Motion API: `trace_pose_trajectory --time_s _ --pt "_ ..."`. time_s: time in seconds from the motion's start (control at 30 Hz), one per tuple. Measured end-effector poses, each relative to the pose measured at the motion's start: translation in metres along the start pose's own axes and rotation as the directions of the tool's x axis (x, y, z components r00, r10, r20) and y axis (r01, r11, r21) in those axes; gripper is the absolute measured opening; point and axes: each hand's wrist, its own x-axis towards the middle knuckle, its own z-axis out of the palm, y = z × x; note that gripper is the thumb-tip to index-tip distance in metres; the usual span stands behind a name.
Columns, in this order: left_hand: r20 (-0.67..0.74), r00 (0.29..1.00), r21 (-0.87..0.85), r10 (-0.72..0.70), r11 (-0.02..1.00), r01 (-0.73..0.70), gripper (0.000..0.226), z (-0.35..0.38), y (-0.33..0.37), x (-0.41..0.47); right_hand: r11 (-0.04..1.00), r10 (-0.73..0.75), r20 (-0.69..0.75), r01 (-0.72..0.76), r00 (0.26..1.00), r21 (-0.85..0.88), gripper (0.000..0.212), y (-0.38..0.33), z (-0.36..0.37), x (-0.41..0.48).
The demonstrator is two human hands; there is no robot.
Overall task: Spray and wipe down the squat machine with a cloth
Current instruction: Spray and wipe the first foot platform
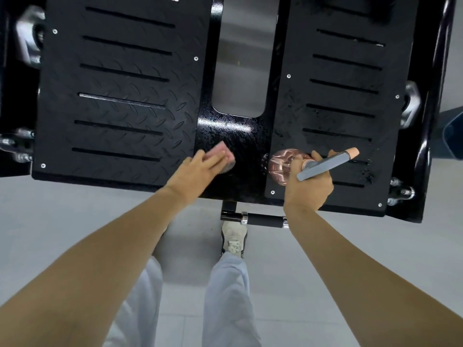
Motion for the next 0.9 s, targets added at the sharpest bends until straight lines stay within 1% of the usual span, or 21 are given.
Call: trace_pose_trajectory --time_s 0.13,0.2,0.23,0.33,0.37,0.4,0.43,0.47,0.5,0.53,0.57,0.6,0.63,0.67,0.7,0.73,0.77,0.8,0.83,0.87,0.9 --pt "0.013 0.977 -0.217 -0.214 0.953 0.212 0.083 0.003 0.006 0.004 0.999 0.029 0.029 -0.029 0.999 -0.018 0.045 0.007 0.001 0.003" --pt "0.036 0.963 -0.292 -0.267 0.919 0.266 0.082 0.009 0.027 0.004 0.998 0.052 0.065 -0.051 0.997 -0.022 0.049 0.009 -0.001 0.004" --pt "0.044 0.969 -0.309 -0.243 0.919 0.244 0.082 0.010 0.040 0.001 0.997 0.079 0.086 -0.078 0.993 -0.018 0.049 0.010 -0.003 0.005" --pt "0.047 0.998 -0.327 -0.032 0.944 0.045 0.083 0.021 0.074 -0.009 0.991 0.127 0.134 -0.131 0.983 0.019 0.037 0.011 -0.007 0.003" --pt "0.035 0.999 -0.369 0.007 0.930 0.007 0.084 0.024 0.082 -0.013 0.992 0.119 0.144 -0.125 0.982 0.031 0.041 0.011 -0.007 0.001" --pt "0.029 1.000 -0.444 0.004 0.896 0.010 0.085 0.027 0.088 -0.015 0.993 0.106 0.147 -0.114 0.983 0.041 0.046 0.012 -0.006 -0.002" --pt "0.028 0.999 -0.558 -0.035 0.829 0.045 0.085 0.028 0.095 -0.017 0.993 0.102 0.151 -0.109 0.983 0.039 0.050 0.010 -0.005 -0.005" --pt "0.023 0.995 -0.696 -0.102 0.712 0.089 0.082 0.027 0.101 -0.018 0.993 0.110 0.164 -0.114 0.980 0.014 0.053 0.009 -0.005 -0.009" --pt "0.035 0.981 -0.833 -0.191 0.537 0.134 0.076 0.022 0.108 -0.019 0.989 0.148 0.190 -0.145 0.970 -0.030 0.059 0.008 -0.004 -0.013" --pt "0.092 0.954 -0.934 -0.284 0.309 0.182 0.067 0.014 0.112 -0.019 0.975 0.218 0.216 -0.205 0.952 -0.081 0.067 0.007 -0.004 -0.017" --pt "0.199 0.914 -0.972 -0.353 0.045 0.229 0.057 -0.001 0.115 -0.021 0.947 0.317 0.232 -0.294 0.919 -0.129 0.071 0.006 -0.004 -0.022" --pt "0.331 0.871 -0.942 -0.363 -0.179 0.283 0.049 -0.014 0.116 -0.023 0.907 0.417 0.240 -0.385 0.877 -0.171 0.070 0.004 -0.006 -0.027" --pt "0.436 0.834 -0.883 -0.338 -0.339 0.325 0.046 -0.026 0.116 -0.023 0.860 0.510 0.268 -0.476 0.817 -0.184 0.064 0.003 -0.006 -0.032" --pt "0.505 0.806 -0.824 -0.308 -0.449 0.345 0.049 -0.036 0.115 -0.023 0.805 0.590 0.325 -0.570 0.739 -0.165 0.055 0.001 -0.008 -0.038" --pt "0.543 0.796 -0.765 -0.269 -0.549 0.336 0.055 -0.045 0.114 -0.023 0.736 0.652 0.401 -0.664 0.643 -0.133 0.046 -0.003 -0.012 -0.044" --pt "0.557 0.797 -0.712 -0.233 -0.628 0.314 0.060 -0.053 0.111 -0.024 0.670 0.674 0.485 -0.737 0.558 -0.083 0.040 -0.007 -0.018 -0.050" --pt "0.560 0.805 -0.669 -0.196 -0.680 0.299 0.062 -0.062 0.109 -0.026 0.625 0.667 0.549 -0.779 0.503 -0.045 0.044 -0.007 -0.022 -0.054" --pt "0.556 0.818 -0.634 -0.151 -0.713 0.300 0.063 -0.068 0.107 -0.028 0.610 0.650 0.586 -0.792 0.484 -0.023 0.047 -0.003 -0.024 -0.056" --pt "0.542 0.835 -0.609 -0.100 -0.731 0.308 0.062 -0.074 0.105 -0.031 0.604 0.643 0.591 -0.797 0.487 -0.001 0.046 0.001 -0.027 -0.056" --pt "0.528 0.847 -0.609 -0.062 -0.723 0.326 0.062 -0.078 0.103 -0.033 0.596 0.643 0.587 -0.803 0.492 0.019 0.046 0.010 -0.028 -0.054" --pt "0.511 0.859 -0.646 -0.037 -0.676 0.355 0.060 -0.088 0.102 -0.036 0.590 0.641 0.580 -0.806 0.503 0.047 0.047 0.010 -0.036 -0.053"
